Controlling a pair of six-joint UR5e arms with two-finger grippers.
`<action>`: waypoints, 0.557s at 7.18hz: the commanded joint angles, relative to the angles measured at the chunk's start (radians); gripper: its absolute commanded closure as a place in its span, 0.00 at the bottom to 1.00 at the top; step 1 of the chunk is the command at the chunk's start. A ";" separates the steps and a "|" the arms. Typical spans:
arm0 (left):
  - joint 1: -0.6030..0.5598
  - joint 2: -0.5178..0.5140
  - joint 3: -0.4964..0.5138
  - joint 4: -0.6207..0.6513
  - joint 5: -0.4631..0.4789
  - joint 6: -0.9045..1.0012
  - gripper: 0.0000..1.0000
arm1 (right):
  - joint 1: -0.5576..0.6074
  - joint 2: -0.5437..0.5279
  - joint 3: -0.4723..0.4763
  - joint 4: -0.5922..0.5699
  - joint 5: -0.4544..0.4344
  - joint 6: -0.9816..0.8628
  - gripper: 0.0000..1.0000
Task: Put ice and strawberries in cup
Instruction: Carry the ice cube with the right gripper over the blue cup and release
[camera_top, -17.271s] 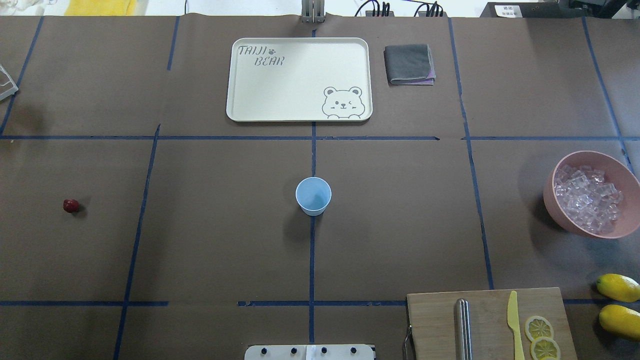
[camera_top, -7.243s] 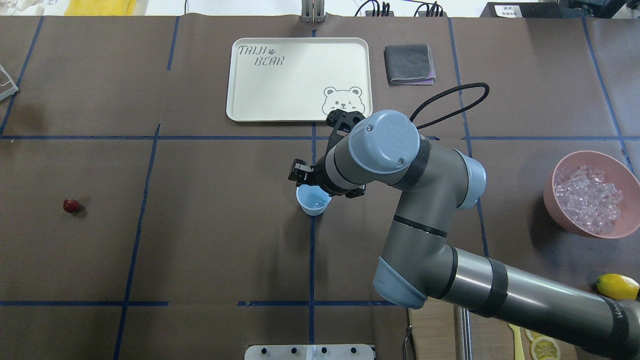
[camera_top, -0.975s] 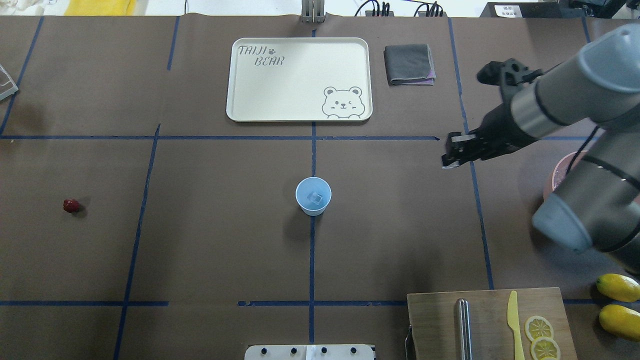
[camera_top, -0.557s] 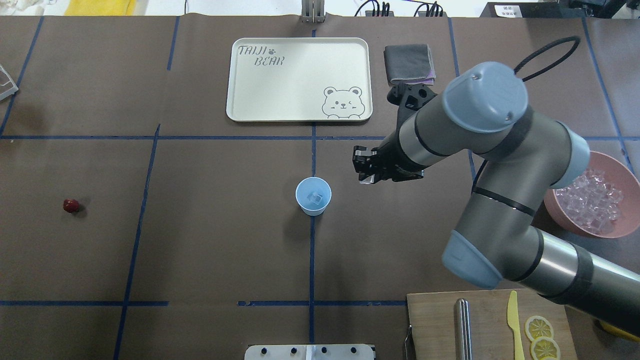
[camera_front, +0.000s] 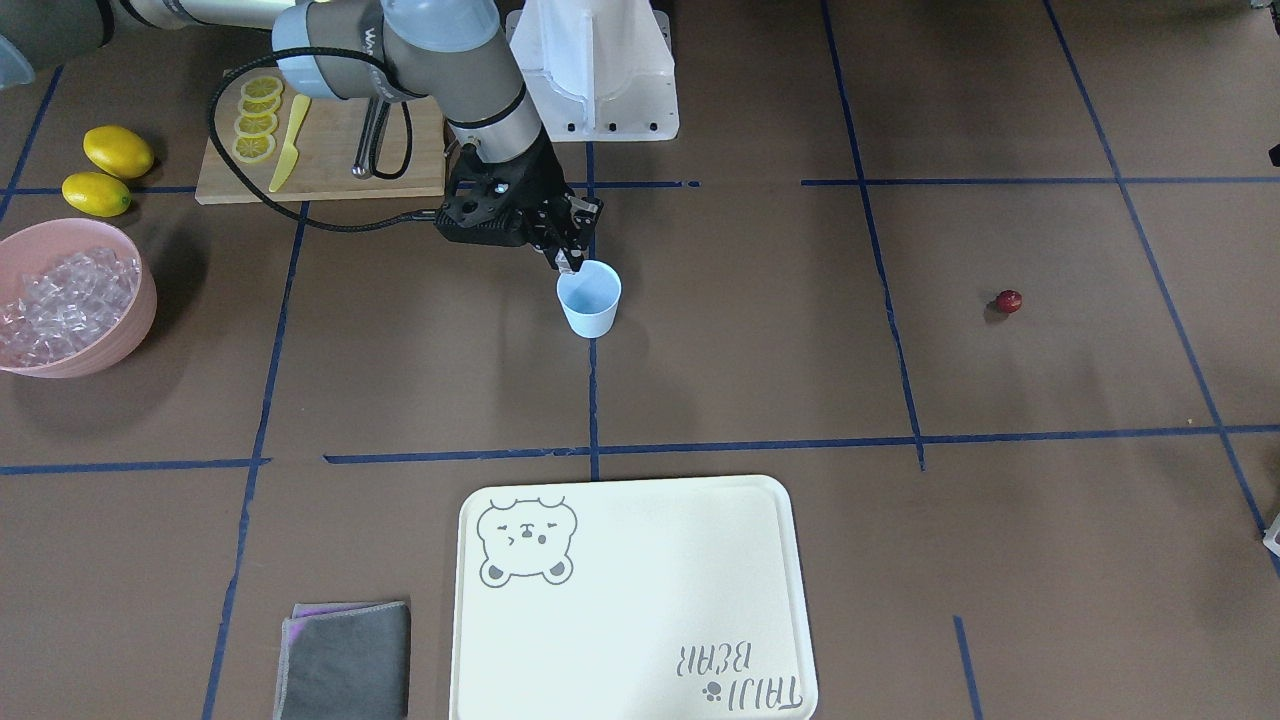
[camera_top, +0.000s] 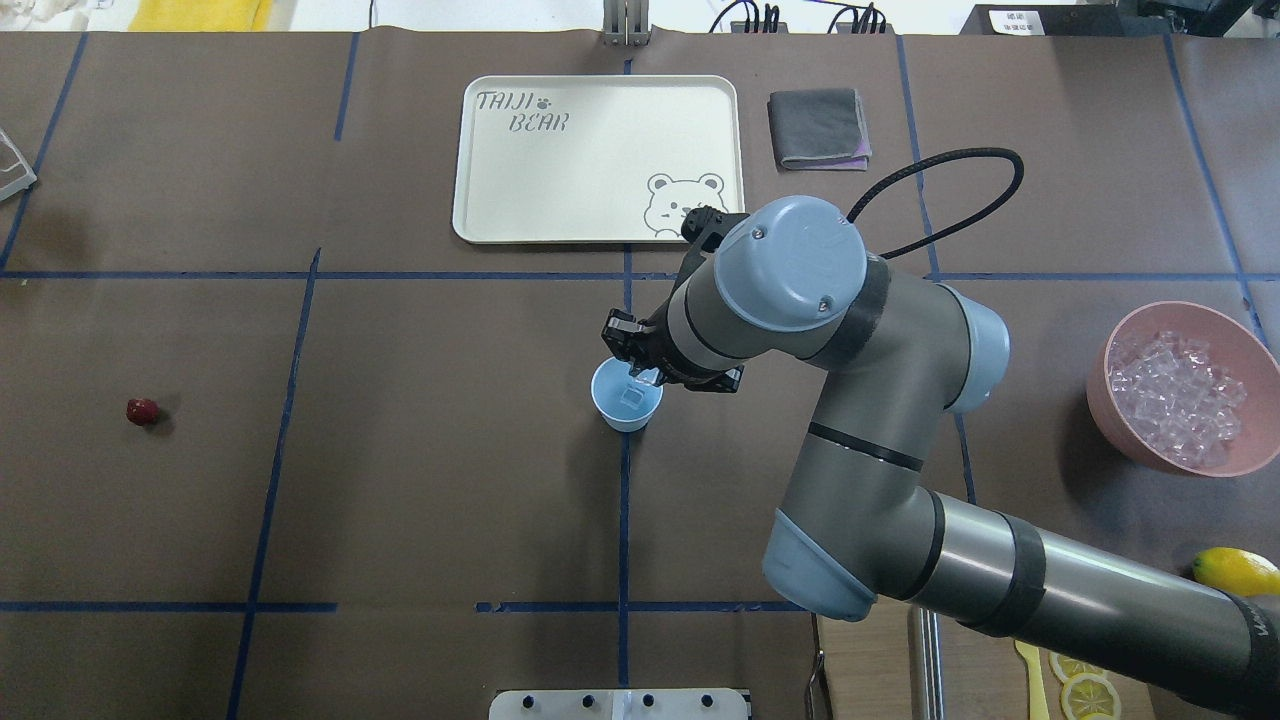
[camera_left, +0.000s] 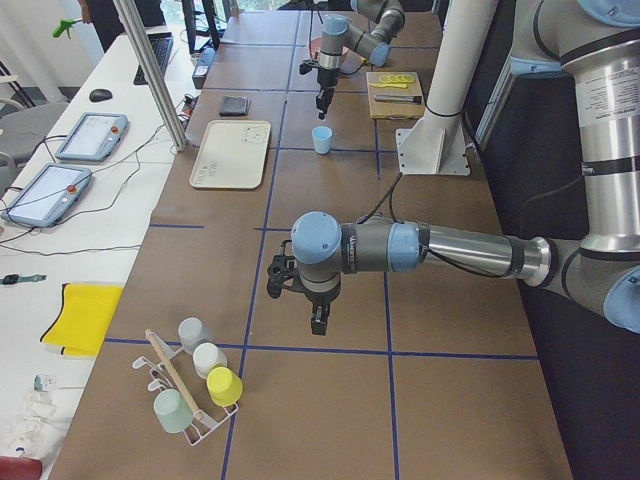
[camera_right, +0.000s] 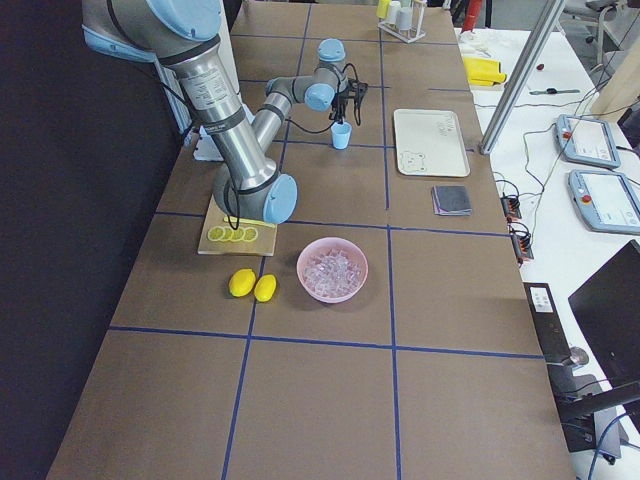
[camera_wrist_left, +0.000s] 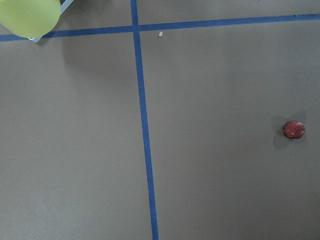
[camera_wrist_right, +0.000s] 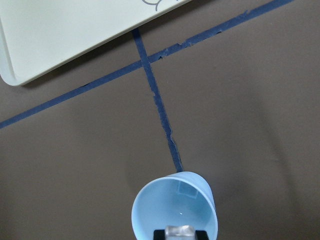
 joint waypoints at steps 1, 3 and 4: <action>0.000 0.000 0.000 0.000 0.000 0.000 0.00 | -0.024 0.009 -0.067 0.075 -0.015 -0.002 0.41; 0.000 0.000 0.001 0.001 0.000 0.000 0.00 | -0.030 0.011 -0.084 0.082 -0.018 -0.002 0.37; 0.000 0.000 0.000 0.001 0.000 0.000 0.00 | -0.030 0.011 -0.082 0.082 -0.020 0.000 0.36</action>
